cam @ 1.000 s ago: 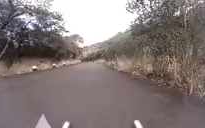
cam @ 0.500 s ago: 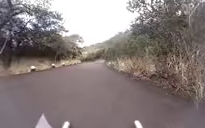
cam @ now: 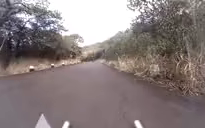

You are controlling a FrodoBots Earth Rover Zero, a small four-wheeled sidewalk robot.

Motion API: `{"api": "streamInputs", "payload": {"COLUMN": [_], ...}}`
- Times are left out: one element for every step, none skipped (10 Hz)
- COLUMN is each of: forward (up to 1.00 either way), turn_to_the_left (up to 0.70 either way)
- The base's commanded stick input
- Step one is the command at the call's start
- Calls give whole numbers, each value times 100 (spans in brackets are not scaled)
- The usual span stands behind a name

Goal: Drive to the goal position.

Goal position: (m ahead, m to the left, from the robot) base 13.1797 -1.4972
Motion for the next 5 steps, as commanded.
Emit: {"api": "streamInputs", "payload": {"forward": [50,50,50,50,50], "turn_to_the_left": [0,0,0,0,0]}}
